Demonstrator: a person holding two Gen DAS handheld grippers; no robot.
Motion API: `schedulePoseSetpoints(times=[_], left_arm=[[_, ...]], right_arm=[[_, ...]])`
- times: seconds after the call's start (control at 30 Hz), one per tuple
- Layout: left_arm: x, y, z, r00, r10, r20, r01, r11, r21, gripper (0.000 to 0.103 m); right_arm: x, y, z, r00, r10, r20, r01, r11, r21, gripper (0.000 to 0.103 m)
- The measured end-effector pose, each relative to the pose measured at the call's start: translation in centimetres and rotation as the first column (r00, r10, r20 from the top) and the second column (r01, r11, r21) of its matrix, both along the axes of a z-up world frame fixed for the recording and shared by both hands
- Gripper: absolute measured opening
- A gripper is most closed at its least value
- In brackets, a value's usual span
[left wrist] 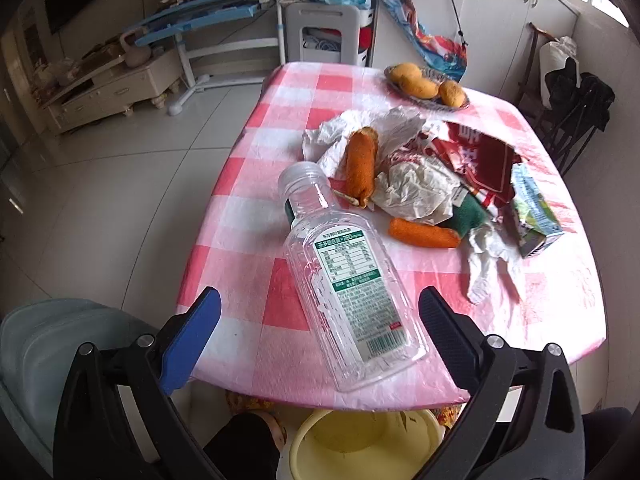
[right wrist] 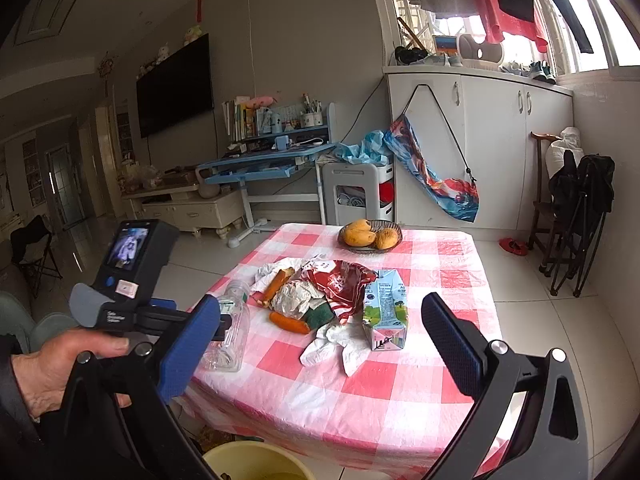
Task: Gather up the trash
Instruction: 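Grasp the orange bread stick with the right tool while the left holds the clear bottle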
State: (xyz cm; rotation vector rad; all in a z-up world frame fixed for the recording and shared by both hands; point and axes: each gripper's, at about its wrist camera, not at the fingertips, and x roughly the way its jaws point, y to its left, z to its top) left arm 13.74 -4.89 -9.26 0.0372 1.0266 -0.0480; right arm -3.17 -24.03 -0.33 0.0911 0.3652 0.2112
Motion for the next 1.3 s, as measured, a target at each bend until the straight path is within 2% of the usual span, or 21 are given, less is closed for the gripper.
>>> schedulePoseSetpoints(times=[0.1,0.23,0.4,0.53,0.6,0.7,0.73,0.8,0.83,0.9,0.97,1.03,1.13,1.3], left_arm=[[1.2,0.3,-1.2,0.999,-0.015,-0.051,0.014,1.0,-0.008,0.095],[1.5,1.0,-0.9,0.997,-0.065,-0.038,0.066,0.997,0.043,0.091],[2.1,3.2,-1.0,0.995,-0.09,-0.05,0.092,0.995,0.04,0.08],[2.2,3.4,-0.9,0.991,-0.13,-0.035,0.131,0.99,0.056,0.076],[2.4,3.0,-0.8,0.989,-0.144,-0.026,0.146,0.987,0.074,0.076],[2.7,2.7,-0.6,0.988,-0.153,-0.015,0.154,0.985,0.079,0.074],[2.7,2.6,-0.5,0.987,-0.157,-0.017,0.158,0.985,0.075,0.072],[2.8,2.5,-0.5,0.985,-0.168,-0.025,0.169,0.984,0.049,0.059],[2.8,2.4,-0.6,0.984,-0.174,-0.03,0.175,0.984,0.042,0.054],[2.7,2.2,-0.7,0.981,-0.191,-0.028,0.192,0.98,0.056,0.054],[2.6,2.0,-0.9,0.979,-0.201,-0.027,0.202,0.977,0.065,0.054],[2.8,2.1,-1.1,0.979,-0.199,-0.034,0.2,0.978,0.063,0.054],[3.0,2.5,-1.3,0.982,-0.185,-0.047,0.188,0.98,0.058,0.054],[2.9,3.1,-1.1,0.979,-0.197,-0.046,0.198,0.98,0.025,0.053]], right_arm=[[0.3,0.7,-0.6,1.0,0.026,-0.01,-0.027,0.999,-0.046,0.097],[2.2,1.6,-1.7,0.991,0.096,-0.098,-0.1,0.994,-0.044,0.097],[6.7,2.9,-4.7,0.94,0.18,-0.289,-0.181,0.983,0.024,0.097],[9.6,2.8,-6.8,0.868,0.176,-0.465,-0.169,0.984,0.057,0.097],[10.7,3.1,-7.5,0.847,0.173,-0.503,-0.17,0.984,0.053,0.095],[11.4,4.1,-7.8,0.835,0.191,-0.516,-0.201,0.979,0.037,0.091],[11.7,4.5,-8.0,0.835,0.178,-0.521,-0.208,0.978,0.001,0.089],[12.6,5.2,-8.9,0.832,0.11,-0.543,-0.191,0.977,-0.096,0.082],[13.0,4.9,-9.2,0.825,0.105,-0.555,-0.184,0.979,-0.089,0.081],[13.6,4.3,-9.5,0.821,0.101,-0.561,-0.162,0.985,-0.06,0.081],[14.0,4.3,-9.6,0.829,0.069,-0.556,-0.149,0.984,-0.1,0.081],[14.4,4.3,-9.6,0.836,0.07,-0.544,-0.145,0.985,-0.095,0.08],[14.2,6.3,-8.9,0.848,0.147,-0.51,-0.227,0.969,-0.098,0.08],[15.4,9.5,-9.6,0.823,0.203,-0.53,-0.328,0.932,-0.152,0.059]])
